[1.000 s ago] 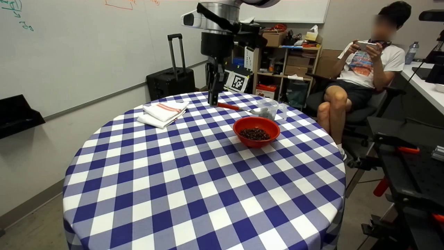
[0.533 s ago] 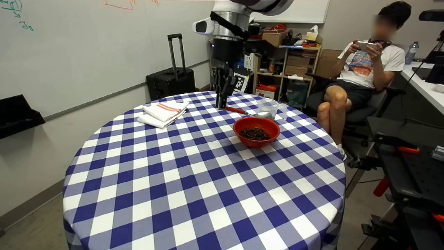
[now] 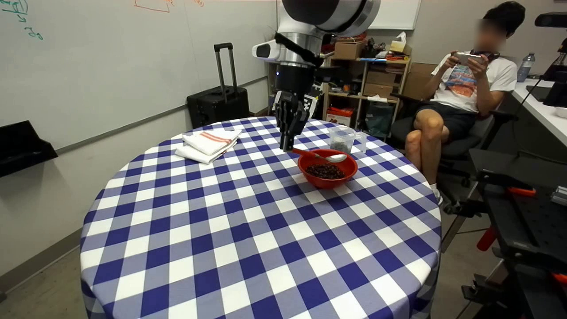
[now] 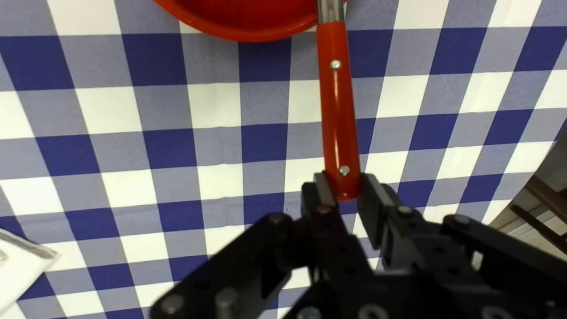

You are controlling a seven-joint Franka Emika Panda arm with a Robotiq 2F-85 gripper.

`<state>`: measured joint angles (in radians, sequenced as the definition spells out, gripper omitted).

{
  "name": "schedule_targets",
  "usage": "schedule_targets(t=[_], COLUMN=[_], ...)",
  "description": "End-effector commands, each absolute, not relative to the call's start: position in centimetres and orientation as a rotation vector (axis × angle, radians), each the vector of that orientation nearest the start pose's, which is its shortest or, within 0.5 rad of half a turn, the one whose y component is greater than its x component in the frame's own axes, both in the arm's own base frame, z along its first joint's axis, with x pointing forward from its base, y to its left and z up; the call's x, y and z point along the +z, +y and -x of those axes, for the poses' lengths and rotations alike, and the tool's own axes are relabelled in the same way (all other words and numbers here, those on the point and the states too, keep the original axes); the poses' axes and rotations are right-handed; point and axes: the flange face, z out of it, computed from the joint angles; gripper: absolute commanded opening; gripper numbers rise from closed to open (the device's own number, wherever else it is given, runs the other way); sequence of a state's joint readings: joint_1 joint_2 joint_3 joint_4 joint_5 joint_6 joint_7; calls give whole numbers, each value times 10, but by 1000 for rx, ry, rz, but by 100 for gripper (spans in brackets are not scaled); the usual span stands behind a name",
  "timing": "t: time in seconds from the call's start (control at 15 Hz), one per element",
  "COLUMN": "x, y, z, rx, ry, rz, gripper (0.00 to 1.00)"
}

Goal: Put a spoonful of the things in the red bowl into the jug

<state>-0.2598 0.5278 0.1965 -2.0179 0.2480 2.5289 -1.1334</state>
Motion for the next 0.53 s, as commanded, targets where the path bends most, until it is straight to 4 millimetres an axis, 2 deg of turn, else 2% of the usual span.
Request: schedule_targets(t=[0.0, 0.4, 0.47], x=[186, 184, 184], y=[-43, -43, -43], z=[-600, -600, -600], rx=[-174, -171, -171], ry=[-1193, -1192, -1192], rz=[2673, 2672, 2672], gripper=[20, 20, 5])
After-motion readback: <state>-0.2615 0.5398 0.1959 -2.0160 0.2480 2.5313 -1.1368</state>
